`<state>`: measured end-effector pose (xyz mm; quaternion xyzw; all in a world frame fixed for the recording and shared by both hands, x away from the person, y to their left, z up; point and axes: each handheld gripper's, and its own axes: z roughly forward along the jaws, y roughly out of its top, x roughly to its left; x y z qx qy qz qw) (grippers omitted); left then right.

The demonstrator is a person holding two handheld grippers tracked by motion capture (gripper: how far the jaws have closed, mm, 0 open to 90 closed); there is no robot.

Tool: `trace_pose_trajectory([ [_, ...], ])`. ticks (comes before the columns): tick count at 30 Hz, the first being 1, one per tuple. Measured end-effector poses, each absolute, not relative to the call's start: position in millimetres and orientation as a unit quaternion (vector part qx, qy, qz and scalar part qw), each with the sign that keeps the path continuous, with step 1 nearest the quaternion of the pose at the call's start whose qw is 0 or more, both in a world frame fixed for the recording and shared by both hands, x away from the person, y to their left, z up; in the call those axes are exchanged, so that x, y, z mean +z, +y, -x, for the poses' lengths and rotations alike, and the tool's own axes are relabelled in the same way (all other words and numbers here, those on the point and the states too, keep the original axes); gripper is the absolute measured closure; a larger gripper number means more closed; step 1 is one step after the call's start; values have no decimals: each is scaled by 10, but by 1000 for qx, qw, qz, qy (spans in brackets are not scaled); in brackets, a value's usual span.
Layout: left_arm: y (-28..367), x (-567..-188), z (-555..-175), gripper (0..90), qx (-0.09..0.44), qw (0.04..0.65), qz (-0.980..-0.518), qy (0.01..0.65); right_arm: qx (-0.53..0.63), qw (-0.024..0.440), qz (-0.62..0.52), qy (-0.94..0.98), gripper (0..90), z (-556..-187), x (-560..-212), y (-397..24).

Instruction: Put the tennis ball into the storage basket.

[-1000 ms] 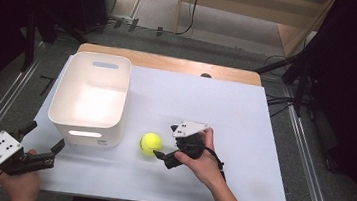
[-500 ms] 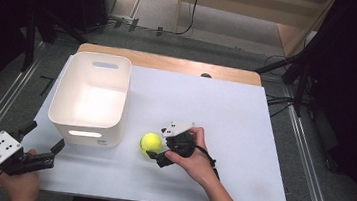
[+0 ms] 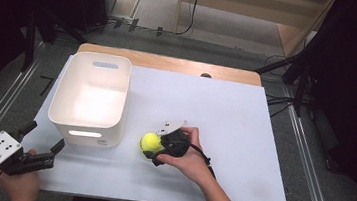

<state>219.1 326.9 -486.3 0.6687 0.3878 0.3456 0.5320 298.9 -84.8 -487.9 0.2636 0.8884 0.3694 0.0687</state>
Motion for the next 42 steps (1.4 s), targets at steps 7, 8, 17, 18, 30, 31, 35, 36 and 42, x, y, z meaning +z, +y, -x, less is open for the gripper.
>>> trace_pose_trajectory([
  [7, 3267, -4863, -2192, 0, 346, 532, -668, 388, 353, 66, -274, 892, 131, -3019, -4941, -800],
  [8, 3267, -4863, -2192, 0, 345, 532, -669, 388, 352, 66, -275, 892, 131, -3021, -4944, -793],
  [17, 3271, -4861, -2190, 0, 345, 532, -669, 389, 352, 62, -274, 893, 153, -3026, -4974, -707],
  [18, 3271, -4861, -2190, 0, 345, 532, -669, 389, 352, 62, -274, 893, 160, -3026, -4977, -699],
  [30, 3273, -4860, -2189, 0, 345, 531, -669, 389, 359, 63, -272, 891, 227, -3028, -4976, -627],
  [31, 3274, -4860, -2189, 0, 344, 531, -669, 389, 359, 63, -272, 891, 228, -3029, -4975, -628],
  [35, 3273, -4860, -2189, 0, 344, 531, -669, 389, 359, 63, -269, 892, 231, -3031, -4967, -638],
  [36, 3273, -4860, -2188, 0, 345, 530, -669, 390, 359, 63, -268, 892, 232, -3033, -4965, -642],
  [42, 3273, -4859, -2187, 0, 344, 530, -669, 390, 361, 61, -267, 891, 233, -3039, -4921, -675],
])
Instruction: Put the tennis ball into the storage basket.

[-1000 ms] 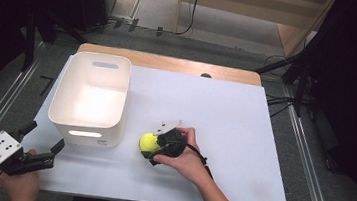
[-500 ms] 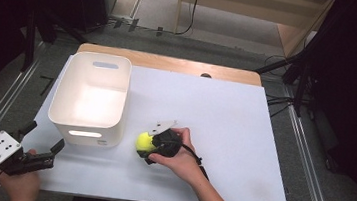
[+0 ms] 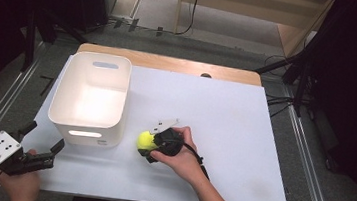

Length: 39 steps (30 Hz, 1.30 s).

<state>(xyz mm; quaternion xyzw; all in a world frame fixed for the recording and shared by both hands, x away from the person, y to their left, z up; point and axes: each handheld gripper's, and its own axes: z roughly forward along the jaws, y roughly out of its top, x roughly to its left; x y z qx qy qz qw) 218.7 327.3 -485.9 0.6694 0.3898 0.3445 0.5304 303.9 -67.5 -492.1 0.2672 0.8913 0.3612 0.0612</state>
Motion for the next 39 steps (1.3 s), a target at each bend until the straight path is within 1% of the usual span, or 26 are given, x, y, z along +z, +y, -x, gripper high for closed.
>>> trace_pose_trajectory([
  [20, 3272, -4859, -2187, 0, 344, 530, -669, 390, 374, 66, -254, 889, 233, -3109, -4636, -717],
  [31, 3275, -4860, -2188, 0, 344, 532, -669, 389, 395, 52, -247, 883, 233, -3153, -4467, -733],
  [39, 3275, -4860, -2188, 0, 344, 532, -669, 389, 401, 54, -244, 881, 234, -3191, -4353, -726],
])
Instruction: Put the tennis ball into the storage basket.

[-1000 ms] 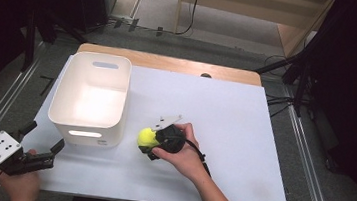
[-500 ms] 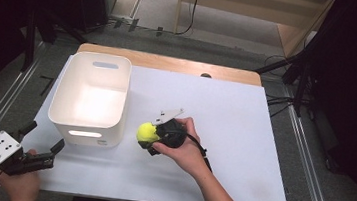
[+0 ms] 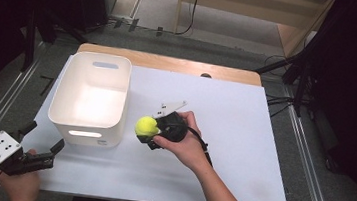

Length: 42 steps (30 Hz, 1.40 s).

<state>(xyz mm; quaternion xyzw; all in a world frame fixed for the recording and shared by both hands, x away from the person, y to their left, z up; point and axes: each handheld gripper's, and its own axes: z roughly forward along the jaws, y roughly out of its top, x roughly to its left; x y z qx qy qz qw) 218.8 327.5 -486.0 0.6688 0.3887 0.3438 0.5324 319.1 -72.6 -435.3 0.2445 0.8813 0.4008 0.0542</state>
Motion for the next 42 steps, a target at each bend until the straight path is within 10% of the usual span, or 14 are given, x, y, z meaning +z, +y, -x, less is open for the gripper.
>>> trace_pose_trajectory([
  [42, 3285, -4857, -2186, 0, 342, 533, -669, 389, 420, 56, -213, 880, 235, -3328, -3928, -551],
])
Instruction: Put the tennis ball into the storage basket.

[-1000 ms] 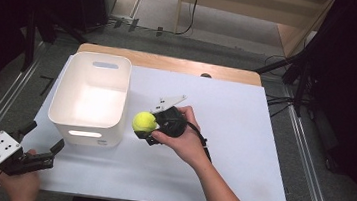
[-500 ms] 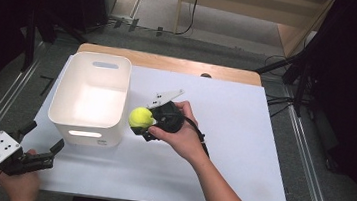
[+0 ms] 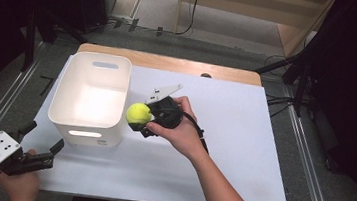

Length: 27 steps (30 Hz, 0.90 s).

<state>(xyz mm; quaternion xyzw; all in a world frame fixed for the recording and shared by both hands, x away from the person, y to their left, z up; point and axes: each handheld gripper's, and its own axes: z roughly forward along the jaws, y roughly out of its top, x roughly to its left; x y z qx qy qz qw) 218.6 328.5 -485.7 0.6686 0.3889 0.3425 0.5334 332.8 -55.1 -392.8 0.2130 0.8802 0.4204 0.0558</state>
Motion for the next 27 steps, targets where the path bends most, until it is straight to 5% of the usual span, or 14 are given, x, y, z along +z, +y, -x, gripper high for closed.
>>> trace_pose_trajectory([
  [27, 3285, -4859, -2188, 0, 342, 537, -667, 387, 427, 60, -200, 880, 235, -3421, -3678, -415],
])
